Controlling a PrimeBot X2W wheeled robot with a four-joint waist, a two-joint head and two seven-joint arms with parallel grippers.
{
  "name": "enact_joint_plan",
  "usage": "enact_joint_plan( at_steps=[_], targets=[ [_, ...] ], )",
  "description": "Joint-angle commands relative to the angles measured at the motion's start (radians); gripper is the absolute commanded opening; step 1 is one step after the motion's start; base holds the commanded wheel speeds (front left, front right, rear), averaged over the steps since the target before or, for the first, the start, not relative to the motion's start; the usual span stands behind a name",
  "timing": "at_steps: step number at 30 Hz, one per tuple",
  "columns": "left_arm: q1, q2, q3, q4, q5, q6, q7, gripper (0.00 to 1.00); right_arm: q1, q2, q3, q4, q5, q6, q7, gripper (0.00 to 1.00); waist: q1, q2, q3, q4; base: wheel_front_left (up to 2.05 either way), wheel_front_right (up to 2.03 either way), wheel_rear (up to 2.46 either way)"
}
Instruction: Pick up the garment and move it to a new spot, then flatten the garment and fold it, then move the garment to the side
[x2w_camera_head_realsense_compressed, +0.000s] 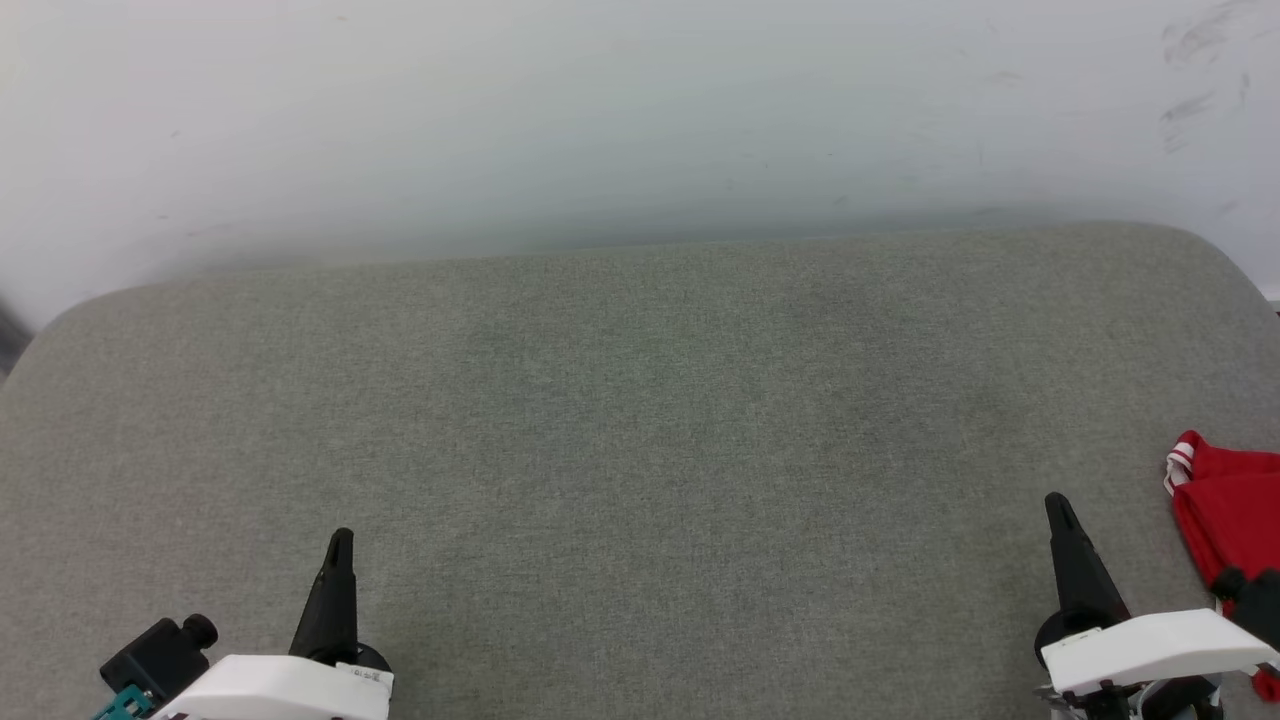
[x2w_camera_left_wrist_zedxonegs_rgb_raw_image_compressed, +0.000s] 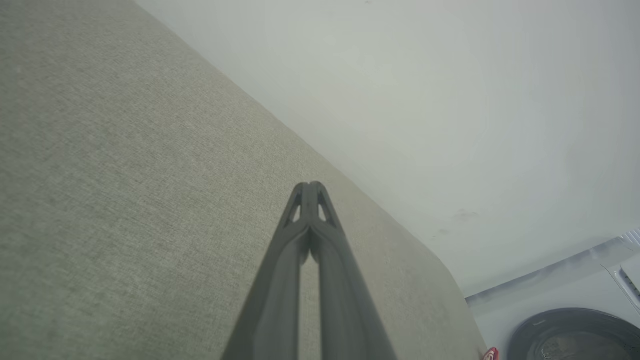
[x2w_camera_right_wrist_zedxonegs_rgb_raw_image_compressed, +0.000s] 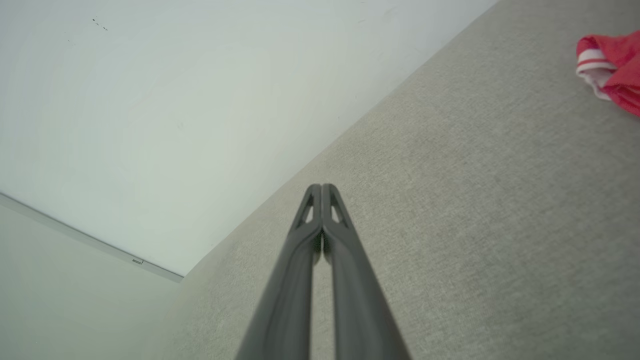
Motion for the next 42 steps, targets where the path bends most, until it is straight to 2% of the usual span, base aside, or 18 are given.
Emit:
enact_joint_plan(
  at_steps=[1, 19, 42],
  targets=[
    [-0.028, 0.009, 0.001, -0.006, -0.03, -0.001, 0.008, 0.0, -0.034, 0.002, -0.005, -0.008, 0.031, 0.0, 0.005, 0.0, -0.0001, 0.0, 0.0, 0.0, 0.0, 0.0, 0.0],
    [-0.06, 0.01, 0.007, 0.02, -0.246, -0.001, 0.063, 0.0, -0.052, 0.006, -0.024, 0.005, 0.245, 0.0, 0.056, 0.0, -0.0001, 0.0, 0.001, 0.003, 0.0, 0.0, 0.0],
    [-0.095, 0.01, 0.017, 0.049, -0.471, -0.002, 0.125, 0.0, -0.073, 0.011, -0.044, 0.019, 0.471, 0.0, 0.109, 0.0, -0.0001, 0.0, 0.003, 0.007, 0.0, 0.0, 0.0]
  ],
)
